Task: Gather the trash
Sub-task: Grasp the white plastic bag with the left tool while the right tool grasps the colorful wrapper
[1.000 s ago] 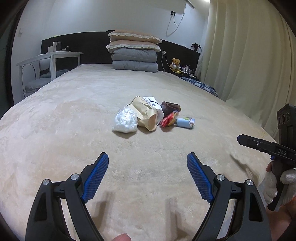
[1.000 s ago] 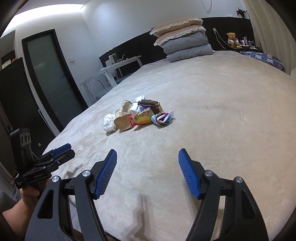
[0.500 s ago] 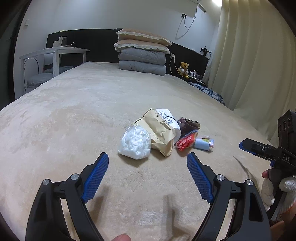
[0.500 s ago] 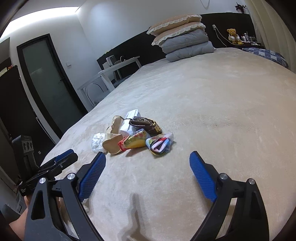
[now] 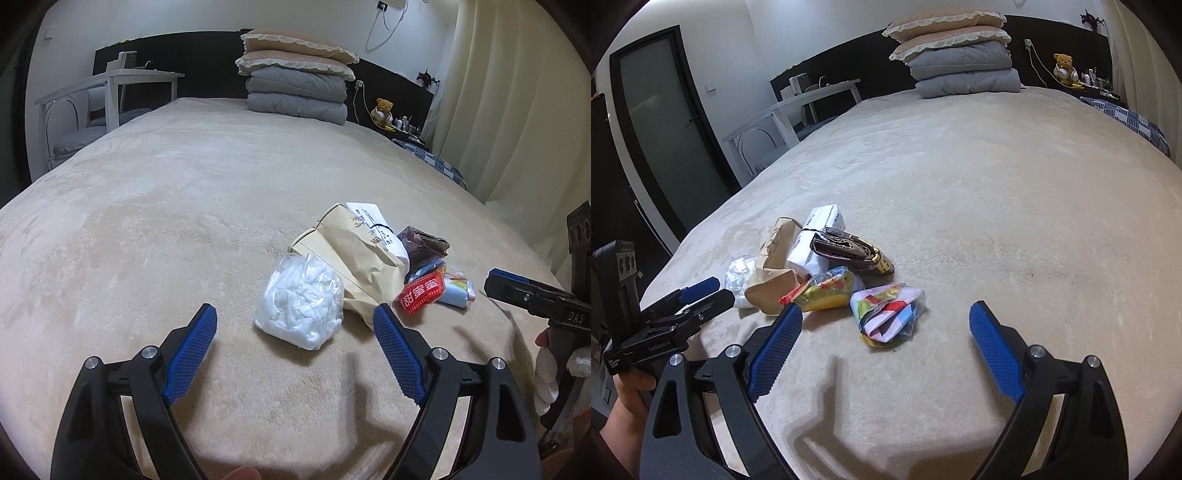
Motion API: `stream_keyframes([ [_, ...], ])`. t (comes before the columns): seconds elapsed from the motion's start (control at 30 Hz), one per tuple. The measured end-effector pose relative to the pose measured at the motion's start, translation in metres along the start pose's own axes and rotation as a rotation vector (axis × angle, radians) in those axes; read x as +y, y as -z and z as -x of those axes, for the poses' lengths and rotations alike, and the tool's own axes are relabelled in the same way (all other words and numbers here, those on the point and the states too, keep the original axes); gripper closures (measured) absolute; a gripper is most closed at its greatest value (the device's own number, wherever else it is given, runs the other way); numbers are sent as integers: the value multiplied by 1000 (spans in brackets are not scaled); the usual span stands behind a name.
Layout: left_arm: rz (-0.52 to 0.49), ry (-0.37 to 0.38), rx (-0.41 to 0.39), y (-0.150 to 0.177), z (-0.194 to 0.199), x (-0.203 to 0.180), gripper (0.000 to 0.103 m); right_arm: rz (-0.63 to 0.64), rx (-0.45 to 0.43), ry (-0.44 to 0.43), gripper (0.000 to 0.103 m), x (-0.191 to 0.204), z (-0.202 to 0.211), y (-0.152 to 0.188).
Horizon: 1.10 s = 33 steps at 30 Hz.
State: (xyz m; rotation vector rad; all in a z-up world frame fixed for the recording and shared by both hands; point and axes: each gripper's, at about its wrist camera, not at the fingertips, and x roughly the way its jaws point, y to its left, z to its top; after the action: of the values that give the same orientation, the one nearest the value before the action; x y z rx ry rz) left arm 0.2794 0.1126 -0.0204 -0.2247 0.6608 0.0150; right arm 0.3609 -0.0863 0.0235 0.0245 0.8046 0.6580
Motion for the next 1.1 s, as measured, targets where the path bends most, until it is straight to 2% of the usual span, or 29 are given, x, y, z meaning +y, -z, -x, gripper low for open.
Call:
stream_keyframes([
  [0.3, -32, 14, 57, -6, -20, 1, 19, 82, 84, 38, 12, 5, -29, -8],
  [0.47, -30, 25, 60, -6, -22, 4, 21, 142, 117, 60, 13, 15, -44, -9],
  [0.5, -31, 30, 62, -6, -22, 4, 28, 149, 120, 60, 17, 17, -47, -9],
  [0.53, -32, 37, 66, -7, -24, 5, 32, 153, 125, 59, 25, 17, -49, -9],
  [0.57, -35, 43, 69, -7, -24, 5, 33, 154, 127, 63, 31, 18, -50, -8],
  [0.6, -38, 49, 71, -6, -24, 5, 36, 154, 133, 65, 40, 17, -52, -7],
  [0.63, -41, 59, 72, -5, -24, 3, 45, 155, 141, 66, 44, 17, -54, -6],
  [0.7, -50, 52, 78, -4, -26, 2, 49, 156, 133, 69, 48, 17, -54, -5],
  [1.1, -54, 43, 55, 3, -17, 1, 51, 144, 99, 59, 50, 14, -40, 0],
])
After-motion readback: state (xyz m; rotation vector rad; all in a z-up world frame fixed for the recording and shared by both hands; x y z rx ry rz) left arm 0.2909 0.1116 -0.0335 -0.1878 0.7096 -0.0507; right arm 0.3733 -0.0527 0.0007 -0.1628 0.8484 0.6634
